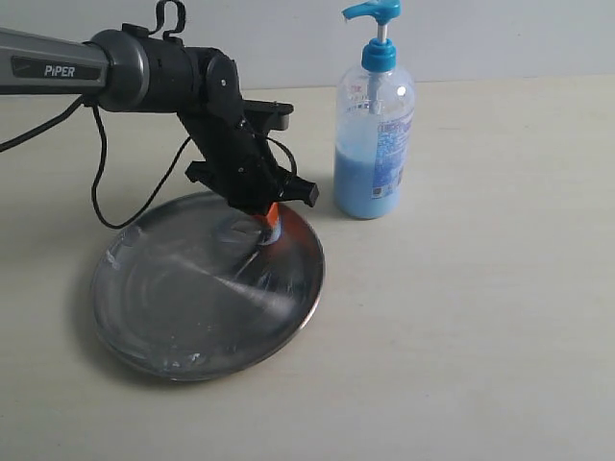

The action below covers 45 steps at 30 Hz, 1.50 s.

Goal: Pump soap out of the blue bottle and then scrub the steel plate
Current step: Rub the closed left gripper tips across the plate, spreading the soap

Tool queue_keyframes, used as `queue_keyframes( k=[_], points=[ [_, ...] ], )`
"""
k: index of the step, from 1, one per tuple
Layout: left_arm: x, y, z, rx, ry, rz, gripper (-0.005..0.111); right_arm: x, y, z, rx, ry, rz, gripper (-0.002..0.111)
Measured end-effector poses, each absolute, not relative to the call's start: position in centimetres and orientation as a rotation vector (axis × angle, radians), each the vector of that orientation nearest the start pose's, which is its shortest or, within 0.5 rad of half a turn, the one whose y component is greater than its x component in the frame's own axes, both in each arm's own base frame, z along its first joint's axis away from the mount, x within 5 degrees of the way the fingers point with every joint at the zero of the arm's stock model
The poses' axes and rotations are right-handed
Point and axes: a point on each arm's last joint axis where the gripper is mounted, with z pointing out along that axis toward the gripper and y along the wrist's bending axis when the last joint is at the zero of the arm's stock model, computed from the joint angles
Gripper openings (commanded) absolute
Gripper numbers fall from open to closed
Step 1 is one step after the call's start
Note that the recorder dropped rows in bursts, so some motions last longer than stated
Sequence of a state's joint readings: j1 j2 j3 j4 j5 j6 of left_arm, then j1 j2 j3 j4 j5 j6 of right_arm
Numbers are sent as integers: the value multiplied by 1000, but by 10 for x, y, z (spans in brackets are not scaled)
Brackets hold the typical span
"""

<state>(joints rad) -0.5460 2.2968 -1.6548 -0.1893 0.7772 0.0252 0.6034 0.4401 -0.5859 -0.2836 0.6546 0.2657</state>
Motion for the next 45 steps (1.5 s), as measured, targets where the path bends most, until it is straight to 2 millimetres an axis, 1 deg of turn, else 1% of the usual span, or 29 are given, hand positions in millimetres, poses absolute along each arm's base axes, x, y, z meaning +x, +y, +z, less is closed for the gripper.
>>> queue_keyframes(
  k=[5, 11, 14, 18, 24, 25, 28, 29, 30, 31, 32, 33, 35, 38, 40, 45],
  points=[
    [394, -241, 107, 672, 2852, -130, 0, 77, 34, 322, -442, 1925, 251, 0],
    [394, -227, 107, 748, 2871, 104, 0, 77, 34, 322, -442, 1925, 251, 0],
    [392, -223, 107, 770, 2898, 160, 0, 77, 34, 322, -442, 1925, 251, 0],
    [389, -221, 107, 776, 2932, 193, 0, 77, 34, 322, -442, 1925, 251, 0],
    [384, -225, 109, 758, 2980, 91, 0, 77, 34, 322, -442, 1925, 251, 0],
    [382, -228, 109, 749, 2996, 30, 0, 77, 34, 322, -442, 1925, 251, 0],
    [379, -234, 109, 738, 3019, -72, 0, 77, 34, 322, -442, 1925, 251, 0],
    [377, -238, 110, 724, 3030, -142, 0, 77, 34, 322, -442, 1925, 251, 0],
    [376, -239, 110, 717, 3033, -176, 0, 77, 34, 322, -442, 1925, 251, 0],
    [375, -244, 110, 701, 3038, -259, 0, 77, 34, 322, -442, 1925, 251, 0],
    [374, -246, 111, 693, 3036, -293, 0, 77, 34, 322, -442, 1925, 251, 0],
    [374, -250, 111, 667, 3024, -371, 0, 77, 34, 322, -442, 1925, 251, 0],
    [375, -255, 110, 630, 2998, -438, 0, 77, 34, 322, -442, 1925, 251, 0],
    [381, -258, 111, 600, 2935, -461, 0, 77, 34, 322, -441, 1926, 255, 0],
    [383, -258, 112, 606, 2909, -447, 0, 77, 34, 322, -441, 1926, 255, 0],
    [386, -250, 107, 658, 2900, -309, 0, 77, 34, 322, -441, 1926, 255, 0]
  ],
)
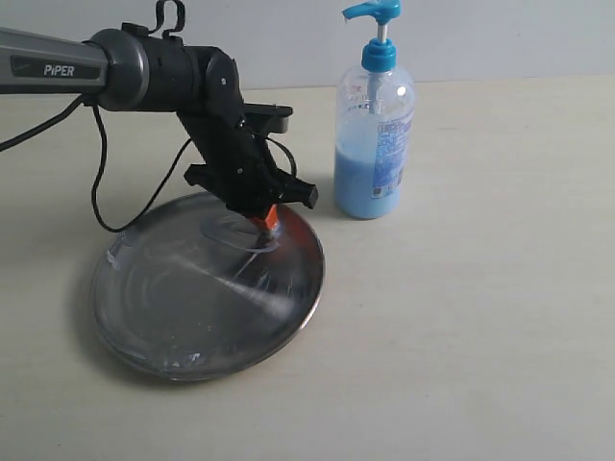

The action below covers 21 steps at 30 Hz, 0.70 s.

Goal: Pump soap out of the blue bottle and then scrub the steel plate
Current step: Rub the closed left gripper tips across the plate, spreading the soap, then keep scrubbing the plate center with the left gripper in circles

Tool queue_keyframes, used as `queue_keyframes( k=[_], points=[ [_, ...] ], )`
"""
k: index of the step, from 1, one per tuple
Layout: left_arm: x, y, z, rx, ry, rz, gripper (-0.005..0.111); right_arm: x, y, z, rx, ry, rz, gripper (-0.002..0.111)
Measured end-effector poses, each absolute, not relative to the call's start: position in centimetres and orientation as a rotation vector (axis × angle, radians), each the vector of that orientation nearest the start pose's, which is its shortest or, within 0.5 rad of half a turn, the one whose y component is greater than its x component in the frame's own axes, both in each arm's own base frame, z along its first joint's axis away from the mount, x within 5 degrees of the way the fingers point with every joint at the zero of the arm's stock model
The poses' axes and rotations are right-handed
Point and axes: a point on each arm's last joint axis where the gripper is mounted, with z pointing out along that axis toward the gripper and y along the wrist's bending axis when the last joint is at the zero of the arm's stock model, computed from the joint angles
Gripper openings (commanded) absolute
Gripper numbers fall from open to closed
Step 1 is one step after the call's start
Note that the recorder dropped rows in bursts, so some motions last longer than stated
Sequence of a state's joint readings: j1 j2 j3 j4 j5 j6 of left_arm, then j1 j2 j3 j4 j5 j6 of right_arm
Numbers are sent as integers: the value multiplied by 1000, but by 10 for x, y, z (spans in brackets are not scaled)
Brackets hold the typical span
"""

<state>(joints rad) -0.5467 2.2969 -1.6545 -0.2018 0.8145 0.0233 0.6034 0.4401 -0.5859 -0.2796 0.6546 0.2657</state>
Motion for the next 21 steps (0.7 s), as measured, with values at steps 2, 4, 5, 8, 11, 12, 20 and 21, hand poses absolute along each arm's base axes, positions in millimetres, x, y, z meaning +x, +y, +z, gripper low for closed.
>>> queue_keyframes(
  k=[2, 4, 5, 8, 11, 12, 20, 21],
  points=[
    [387, -247, 107, 663, 2904, -242, 0, 77, 34, 322, -441, 1926, 255, 0],
    [389, -243, 107, 678, 2904, -167, 0, 77, 34, 322, -441, 1926, 255, 0],
    [389, -240, 107, 689, 2907, -120, 0, 77, 34, 322, -441, 1926, 255, 0],
    [391, -232, 107, 720, 2904, 16, 0, 77, 34, 322, -441, 1926, 255, 0],
    [391, -224, 107, 748, 2909, 142, 0, 77, 34, 322, -441, 1926, 255, 0],
    [391, -222, 107, 762, 2911, 184, 0, 77, 34, 322, -441, 1926, 255, 0],
    [388, -215, 107, 791, 2950, 285, 0, 77, 34, 322, -441, 1926, 255, 0],
    [387, -216, 107, 796, 2956, 274, 0, 77, 34, 322, -441, 1926, 255, 0]
  ],
)
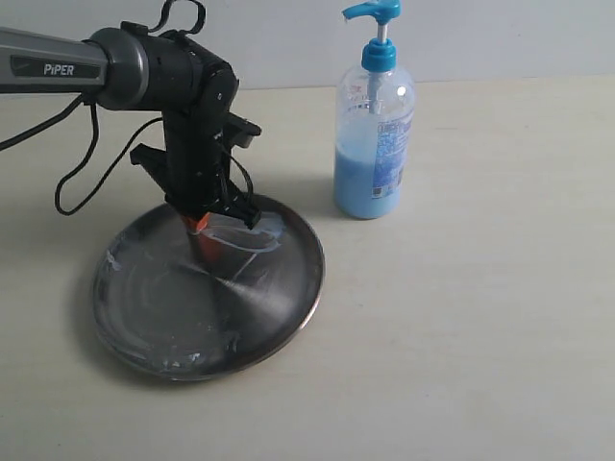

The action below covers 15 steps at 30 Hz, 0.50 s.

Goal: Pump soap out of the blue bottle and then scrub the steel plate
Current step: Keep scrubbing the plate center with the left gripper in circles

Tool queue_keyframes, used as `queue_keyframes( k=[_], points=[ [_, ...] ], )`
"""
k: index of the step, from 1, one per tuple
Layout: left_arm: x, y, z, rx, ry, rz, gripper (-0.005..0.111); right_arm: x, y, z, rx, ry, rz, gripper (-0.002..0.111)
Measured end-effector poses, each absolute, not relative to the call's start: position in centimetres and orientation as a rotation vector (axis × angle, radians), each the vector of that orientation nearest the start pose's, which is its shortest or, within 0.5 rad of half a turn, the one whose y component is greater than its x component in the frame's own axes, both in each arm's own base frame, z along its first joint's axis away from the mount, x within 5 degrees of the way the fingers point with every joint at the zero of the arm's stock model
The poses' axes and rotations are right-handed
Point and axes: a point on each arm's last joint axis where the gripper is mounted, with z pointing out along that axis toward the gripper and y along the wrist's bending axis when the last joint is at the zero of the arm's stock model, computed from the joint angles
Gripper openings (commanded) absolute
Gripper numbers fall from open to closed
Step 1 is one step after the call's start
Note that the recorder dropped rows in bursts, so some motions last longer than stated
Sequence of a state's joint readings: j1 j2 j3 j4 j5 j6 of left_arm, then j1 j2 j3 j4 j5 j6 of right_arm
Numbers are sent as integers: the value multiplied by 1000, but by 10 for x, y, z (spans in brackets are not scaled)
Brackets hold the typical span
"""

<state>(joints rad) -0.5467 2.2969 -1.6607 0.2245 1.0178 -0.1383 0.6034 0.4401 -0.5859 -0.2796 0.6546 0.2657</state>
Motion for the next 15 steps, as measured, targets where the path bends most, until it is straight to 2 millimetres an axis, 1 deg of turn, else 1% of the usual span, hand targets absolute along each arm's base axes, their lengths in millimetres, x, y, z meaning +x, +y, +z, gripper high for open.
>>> queue_keyframes(
  k=[3, 8, 11, 15],
  points=[
    [385, -218, 106, 805, 2977, 218, 0, 77, 34, 322, -441, 1926, 255, 0],
    [381, -228, 107, 772, 3006, 52, 0, 76, 34, 322, -440, 1927, 259, 0],
    [379, -234, 108, 765, 3007, -69, 0, 76, 34, 322, -440, 1927, 259, 0],
    [376, -246, 109, 746, 3008, -278, 0, 76, 34, 322, -440, 1927, 259, 0]
  ],
)
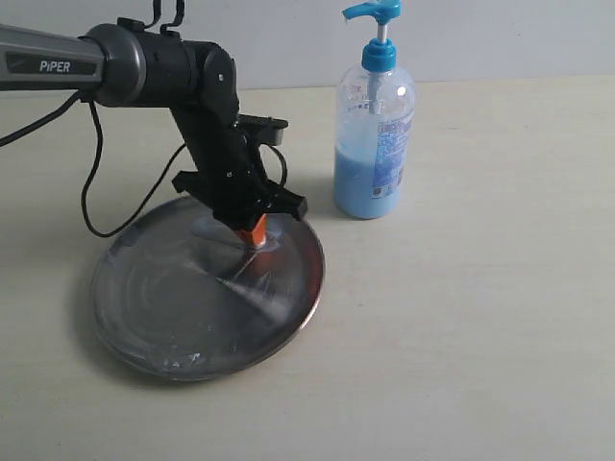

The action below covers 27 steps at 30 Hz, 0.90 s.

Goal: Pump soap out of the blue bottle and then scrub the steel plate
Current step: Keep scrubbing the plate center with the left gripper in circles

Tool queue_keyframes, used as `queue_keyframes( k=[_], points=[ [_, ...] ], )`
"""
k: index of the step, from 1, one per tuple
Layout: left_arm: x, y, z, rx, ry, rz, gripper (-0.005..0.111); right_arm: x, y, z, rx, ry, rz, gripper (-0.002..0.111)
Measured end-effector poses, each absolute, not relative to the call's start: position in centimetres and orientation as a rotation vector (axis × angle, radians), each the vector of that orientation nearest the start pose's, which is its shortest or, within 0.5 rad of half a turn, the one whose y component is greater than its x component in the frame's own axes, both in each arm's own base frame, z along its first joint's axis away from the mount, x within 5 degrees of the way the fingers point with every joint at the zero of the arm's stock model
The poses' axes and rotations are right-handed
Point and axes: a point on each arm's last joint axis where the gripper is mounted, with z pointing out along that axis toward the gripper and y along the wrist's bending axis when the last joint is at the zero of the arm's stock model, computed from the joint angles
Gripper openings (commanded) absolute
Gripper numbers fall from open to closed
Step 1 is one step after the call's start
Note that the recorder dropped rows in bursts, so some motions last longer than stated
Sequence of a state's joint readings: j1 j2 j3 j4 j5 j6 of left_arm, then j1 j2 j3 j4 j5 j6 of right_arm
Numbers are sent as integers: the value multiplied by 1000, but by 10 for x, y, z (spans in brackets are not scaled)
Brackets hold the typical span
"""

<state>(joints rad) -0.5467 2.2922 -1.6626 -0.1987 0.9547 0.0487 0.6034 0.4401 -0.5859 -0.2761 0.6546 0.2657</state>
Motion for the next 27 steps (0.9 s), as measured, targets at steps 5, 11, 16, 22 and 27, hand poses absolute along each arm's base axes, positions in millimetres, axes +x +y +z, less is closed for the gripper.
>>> queue_keyframes(
  k=[5, 11, 16, 22, 27],
  points=[
    [375, -257, 109, 708, 2983, -467, 0, 76, 35, 323, -438, 1925, 266, 0],
    [378, -258, 108, 701, 2941, -472, 0, 76, 35, 323, -438, 1922, 267, 0],
    [383, -253, 107, 713, 2911, -323, 0, 76, 35, 323, -438, 1923, 266, 0],
    [390, -238, 107, 752, 2886, -45, 0, 76, 35, 323, -438, 1923, 266, 0],
    [391, -224, 107, 809, 2887, 194, 0, 76, 35, 323, -438, 1923, 266, 0]
  ],
)
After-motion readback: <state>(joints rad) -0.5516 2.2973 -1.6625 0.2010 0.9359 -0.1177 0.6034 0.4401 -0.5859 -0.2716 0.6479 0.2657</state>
